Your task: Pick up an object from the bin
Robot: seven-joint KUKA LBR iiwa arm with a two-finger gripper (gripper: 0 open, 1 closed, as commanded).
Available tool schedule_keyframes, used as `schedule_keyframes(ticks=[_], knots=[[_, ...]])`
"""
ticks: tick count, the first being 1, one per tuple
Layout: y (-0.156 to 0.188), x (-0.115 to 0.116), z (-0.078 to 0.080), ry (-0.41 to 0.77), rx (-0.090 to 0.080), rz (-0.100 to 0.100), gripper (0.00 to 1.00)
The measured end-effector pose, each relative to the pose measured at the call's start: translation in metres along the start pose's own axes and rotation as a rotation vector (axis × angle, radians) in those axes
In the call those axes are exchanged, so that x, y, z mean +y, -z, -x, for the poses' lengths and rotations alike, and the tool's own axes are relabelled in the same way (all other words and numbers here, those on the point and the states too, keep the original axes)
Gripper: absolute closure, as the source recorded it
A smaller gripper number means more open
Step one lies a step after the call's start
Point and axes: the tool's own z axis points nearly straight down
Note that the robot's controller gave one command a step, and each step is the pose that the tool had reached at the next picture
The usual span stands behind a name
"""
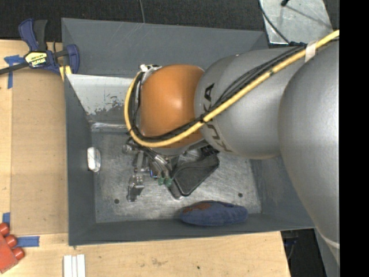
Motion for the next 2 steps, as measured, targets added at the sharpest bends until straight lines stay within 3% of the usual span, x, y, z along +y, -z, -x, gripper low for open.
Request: schedule_keyframes(ticks=[1,2], knots=[[-0.014,-0.063,0.027,0.179,0.002,-0.004,0.00],[-0.088,-0.126,0.075,0.462,0.001,0.000,0.00]])
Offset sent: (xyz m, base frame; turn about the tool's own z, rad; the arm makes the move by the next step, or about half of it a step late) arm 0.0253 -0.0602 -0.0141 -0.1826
